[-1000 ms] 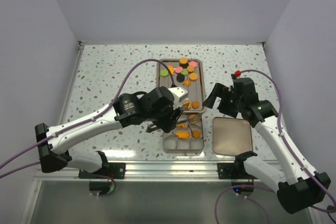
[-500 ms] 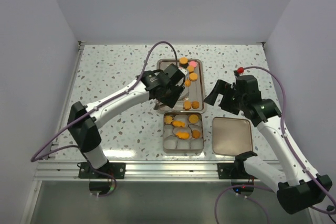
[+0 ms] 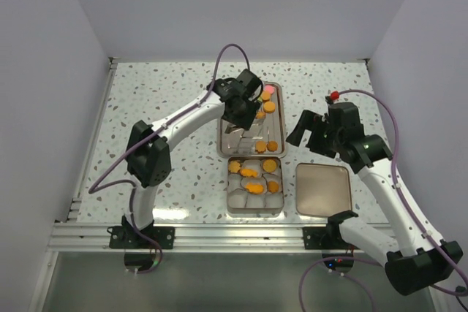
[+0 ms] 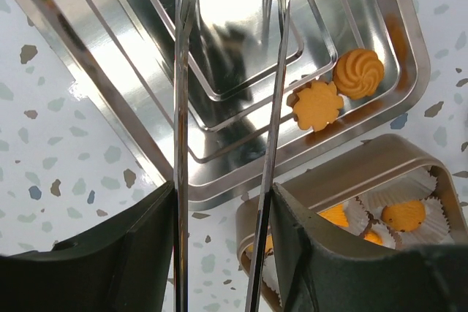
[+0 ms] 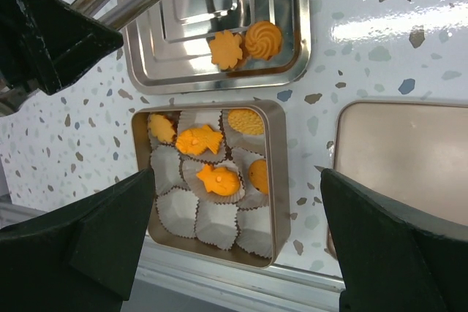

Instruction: Pack the cookies

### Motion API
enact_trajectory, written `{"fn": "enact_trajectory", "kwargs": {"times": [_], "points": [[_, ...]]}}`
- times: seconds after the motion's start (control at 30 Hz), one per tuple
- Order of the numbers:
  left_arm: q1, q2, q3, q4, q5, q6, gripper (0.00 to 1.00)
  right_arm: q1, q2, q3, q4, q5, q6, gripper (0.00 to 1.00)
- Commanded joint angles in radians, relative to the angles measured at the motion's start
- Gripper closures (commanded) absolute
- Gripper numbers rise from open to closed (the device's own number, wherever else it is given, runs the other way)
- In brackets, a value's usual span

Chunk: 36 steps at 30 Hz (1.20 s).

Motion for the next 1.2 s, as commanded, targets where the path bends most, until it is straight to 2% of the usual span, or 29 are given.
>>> {"fn": "enact_trajectory", "kwargs": {"times": [0.0,0.33,0.7,0.87,1.17], "points": [[0.009,0.03,0.072,0.012,0.053,0.024,0.44,-0.006,0.011,0.048,-0.003,0.031,-0.031,0.01],[0.017,0.094,0.102,0.022,0.075,0.007,0.44,-0.009,0.039,0.075,-0.016,0.048,-0.054,0.01],[0.017,0.202,0.242,-0.032,0.035,-0.036,0.45,-0.011,0.051,0.087,-0.027,0.048,-0.071,0.01],[0.017,0.171,0.205,-0.026,0.027,-0.035,0.47,-0.012,0.049,0.091,-0.033,0.052,-0.083,0.01],[0.017,0.087,0.035,0.011,0.024,-0.041,0.48,-0.014,0.054,0.075,-0.016,0.023,-0.077,0.01]]}}
